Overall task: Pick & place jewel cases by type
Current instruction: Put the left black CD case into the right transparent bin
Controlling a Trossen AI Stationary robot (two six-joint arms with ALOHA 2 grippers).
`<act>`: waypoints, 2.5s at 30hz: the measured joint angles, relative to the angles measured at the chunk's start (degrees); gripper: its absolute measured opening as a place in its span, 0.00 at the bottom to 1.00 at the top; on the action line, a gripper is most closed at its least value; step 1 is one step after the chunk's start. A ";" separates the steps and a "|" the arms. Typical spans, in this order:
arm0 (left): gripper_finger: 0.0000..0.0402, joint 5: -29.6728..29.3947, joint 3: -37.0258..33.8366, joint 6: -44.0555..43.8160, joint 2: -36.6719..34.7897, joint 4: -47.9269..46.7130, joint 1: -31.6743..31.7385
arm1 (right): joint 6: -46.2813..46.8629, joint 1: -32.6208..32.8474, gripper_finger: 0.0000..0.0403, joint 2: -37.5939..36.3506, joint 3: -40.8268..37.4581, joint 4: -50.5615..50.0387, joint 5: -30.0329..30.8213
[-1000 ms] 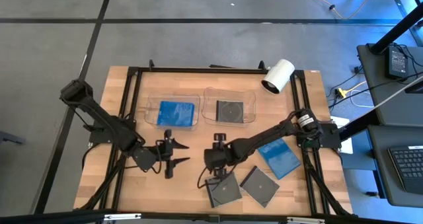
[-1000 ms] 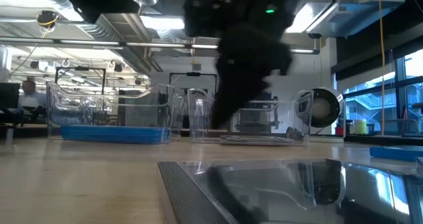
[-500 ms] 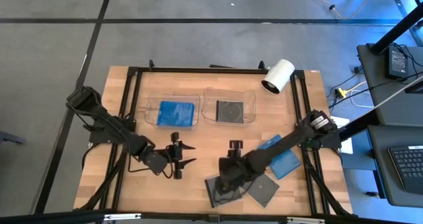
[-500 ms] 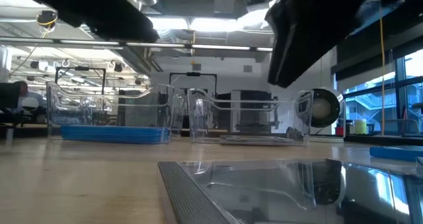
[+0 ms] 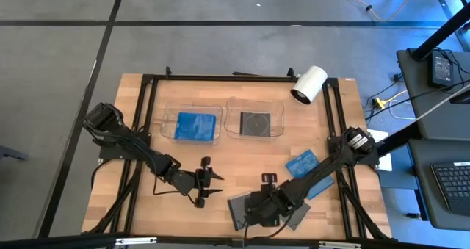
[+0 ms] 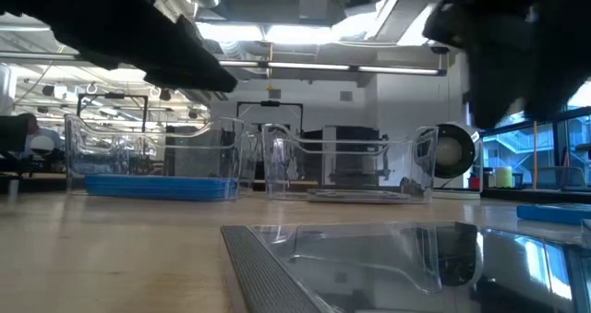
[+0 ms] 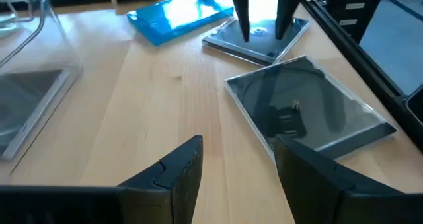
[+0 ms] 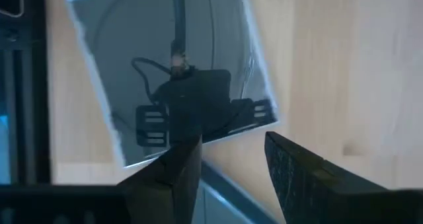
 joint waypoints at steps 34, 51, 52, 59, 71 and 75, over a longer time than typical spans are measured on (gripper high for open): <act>0.47 2.23 0.89 -0.27 3.11 0.54 2.13 | 17.55 9.23 0.65 1.74 0.04 8.39 5.43; 0.45 9.43 0.91 -0.33 5.05 1.02 2.02 | 23.58 9.21 0.65 5.66 0.02 7.74 -1.73; 0.45 9.46 0.89 -0.30 5.22 1.00 2.02 | 23.80 9.18 0.65 5.66 0.02 7.74 -2.47; 0.45 9.45 0.89 -0.29 5.49 2.28 2.02 | 26.18 9.21 0.65 5.66 -1.25 8.13 -3.39; 0.44 10.95 0.89 -0.24 5.52 1.60 2.02 | 26.49 9.33 0.65 5.53 -6.62 14.43 -1.60; 0.43 12.13 0.89 -0.22 5.52 -1.09 2.02 | 25.59 9.22 0.65 5.52 -7.37 15.00 0.81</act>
